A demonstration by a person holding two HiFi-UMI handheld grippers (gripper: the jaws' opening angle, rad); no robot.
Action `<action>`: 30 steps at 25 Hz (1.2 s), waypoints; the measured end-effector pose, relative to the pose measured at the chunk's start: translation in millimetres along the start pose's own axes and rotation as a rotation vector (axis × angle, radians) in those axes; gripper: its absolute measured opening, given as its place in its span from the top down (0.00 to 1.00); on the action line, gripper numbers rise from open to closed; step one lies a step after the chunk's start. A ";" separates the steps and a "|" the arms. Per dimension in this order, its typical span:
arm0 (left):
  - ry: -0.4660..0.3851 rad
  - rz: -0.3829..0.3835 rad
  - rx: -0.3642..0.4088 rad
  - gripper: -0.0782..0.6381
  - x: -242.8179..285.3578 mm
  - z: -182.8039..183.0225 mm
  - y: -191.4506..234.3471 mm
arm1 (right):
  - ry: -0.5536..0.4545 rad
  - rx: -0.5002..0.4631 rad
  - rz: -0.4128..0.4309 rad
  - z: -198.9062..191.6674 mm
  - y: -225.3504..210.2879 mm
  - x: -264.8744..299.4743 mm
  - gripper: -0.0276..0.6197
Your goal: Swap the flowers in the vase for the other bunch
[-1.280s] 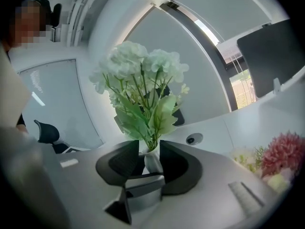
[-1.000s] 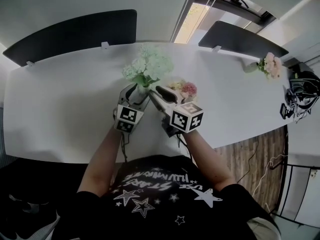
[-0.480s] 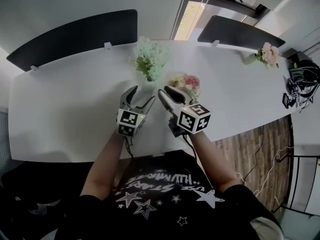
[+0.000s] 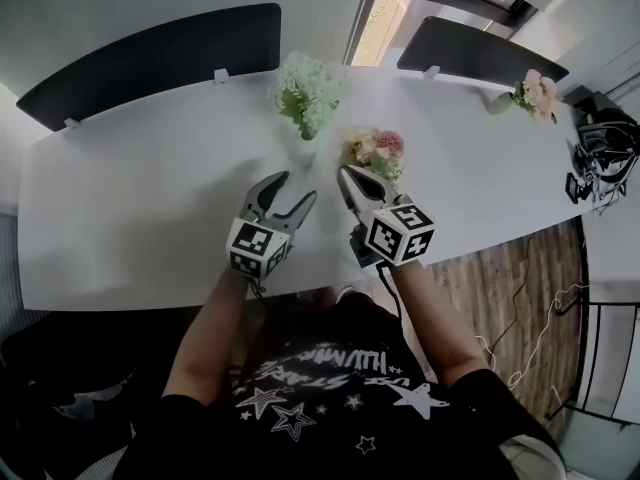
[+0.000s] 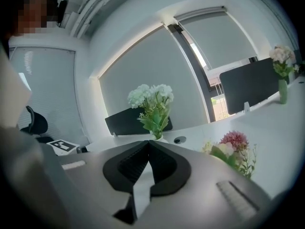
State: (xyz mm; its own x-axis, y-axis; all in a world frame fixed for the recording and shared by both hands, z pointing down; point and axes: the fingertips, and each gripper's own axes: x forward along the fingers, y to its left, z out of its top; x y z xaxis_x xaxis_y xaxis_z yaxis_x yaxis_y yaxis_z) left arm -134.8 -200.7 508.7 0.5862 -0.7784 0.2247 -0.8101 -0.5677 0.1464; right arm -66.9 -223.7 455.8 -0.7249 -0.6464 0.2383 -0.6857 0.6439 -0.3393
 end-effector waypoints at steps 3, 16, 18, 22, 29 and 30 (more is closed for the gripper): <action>-0.057 0.023 0.039 0.64 -8.7 9.7 -7.0 | -0.013 0.005 0.040 3.1 6.6 -8.2 0.95; -0.144 0.199 0.039 0.88 -41.4 42.4 -63.4 | -0.097 0.002 0.146 17.1 27.0 -94.1 0.95; -0.140 0.217 0.036 0.88 -45.9 43.4 -81.3 | -0.107 0.002 0.156 16.5 27.7 -113.5 0.95; -0.130 0.249 0.040 0.88 -55.6 43.6 -116.3 | -0.113 0.014 0.173 11.2 30.7 -152.9 0.95; -0.121 0.271 0.035 0.88 -77.9 33.9 -186.3 | -0.089 -0.004 0.212 -11.6 45.4 -213.6 0.95; -0.122 0.272 0.041 0.88 -81.3 33.3 -195.5 | -0.085 -0.004 0.216 -15.3 46.8 -219.6 0.95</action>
State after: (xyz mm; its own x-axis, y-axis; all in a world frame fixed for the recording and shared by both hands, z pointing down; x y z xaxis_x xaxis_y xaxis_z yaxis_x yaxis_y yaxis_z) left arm -23.6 -35.3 429.7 0.3470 -0.9284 0.1328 -0.9378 -0.3424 0.0569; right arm 59.2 -45.4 401.5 -0.8468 -0.5254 0.0825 -0.5155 0.7726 -0.3705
